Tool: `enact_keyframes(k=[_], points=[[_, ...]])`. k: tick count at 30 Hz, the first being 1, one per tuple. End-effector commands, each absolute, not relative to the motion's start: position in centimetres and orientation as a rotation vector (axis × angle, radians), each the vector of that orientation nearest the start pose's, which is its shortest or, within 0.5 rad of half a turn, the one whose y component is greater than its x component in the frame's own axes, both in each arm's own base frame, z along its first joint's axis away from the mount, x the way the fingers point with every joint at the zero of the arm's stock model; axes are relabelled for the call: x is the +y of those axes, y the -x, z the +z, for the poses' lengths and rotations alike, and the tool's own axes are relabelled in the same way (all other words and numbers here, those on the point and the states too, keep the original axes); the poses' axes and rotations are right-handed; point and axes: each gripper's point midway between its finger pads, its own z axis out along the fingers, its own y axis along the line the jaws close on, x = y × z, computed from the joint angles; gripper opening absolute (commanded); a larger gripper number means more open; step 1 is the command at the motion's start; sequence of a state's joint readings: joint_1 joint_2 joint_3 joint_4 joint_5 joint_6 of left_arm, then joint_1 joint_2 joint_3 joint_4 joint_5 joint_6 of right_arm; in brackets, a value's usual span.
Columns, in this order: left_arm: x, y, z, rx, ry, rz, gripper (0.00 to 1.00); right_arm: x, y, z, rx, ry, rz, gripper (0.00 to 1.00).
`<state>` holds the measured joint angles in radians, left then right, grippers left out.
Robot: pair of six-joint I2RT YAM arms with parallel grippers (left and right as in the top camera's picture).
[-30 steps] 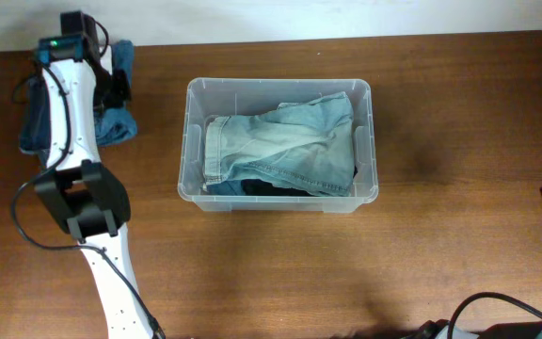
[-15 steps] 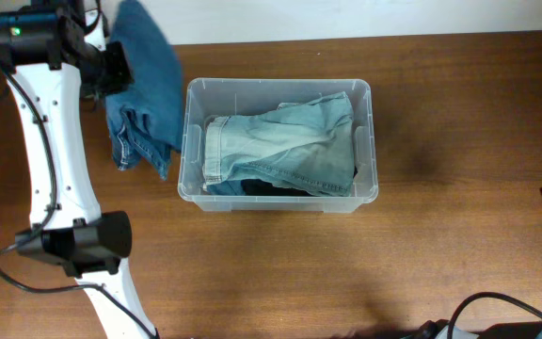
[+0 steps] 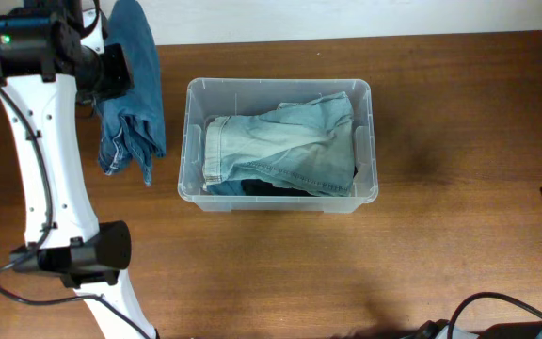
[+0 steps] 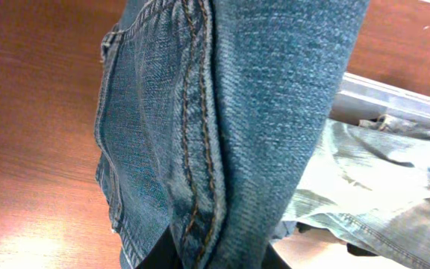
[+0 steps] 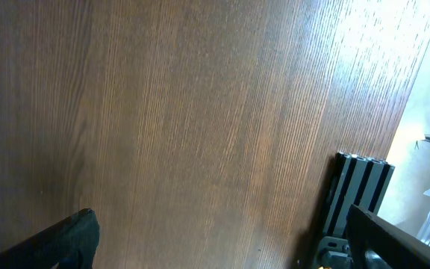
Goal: Pack container
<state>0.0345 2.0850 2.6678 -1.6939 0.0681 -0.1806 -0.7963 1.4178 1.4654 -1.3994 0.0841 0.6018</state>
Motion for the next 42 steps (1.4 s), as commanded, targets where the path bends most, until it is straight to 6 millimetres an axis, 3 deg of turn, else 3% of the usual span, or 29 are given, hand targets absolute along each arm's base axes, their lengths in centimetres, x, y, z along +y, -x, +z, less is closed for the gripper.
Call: enact_keyframes(k=[1, 10, 33, 42], points=[[-1.5, -40.9, 36.2, 2.531, 0.202, -0.188, 0.01, -20.7, -18.0, 20.6, 2.224, -1.91, -0.16, 0.98], [-6.2, -39.6, 37.2, 2.518, 0.075, -0.232, 0.01, -20.7, -18.0, 20.6, 2.223, -1.911, -0.16, 0.98], [-14.1, -37.6, 36.7, 2.551, -0.021, -0.297, 0.01, -20.7, -18.0, 20.6, 2.224, -1.91, -0.16, 0.98], [-16.7, -36.5, 33.8, 2.651, 0.005, -0.261, 0.01, -20.7, -18.0, 20.6, 2.223, -1.91, -0.16, 0.99]])
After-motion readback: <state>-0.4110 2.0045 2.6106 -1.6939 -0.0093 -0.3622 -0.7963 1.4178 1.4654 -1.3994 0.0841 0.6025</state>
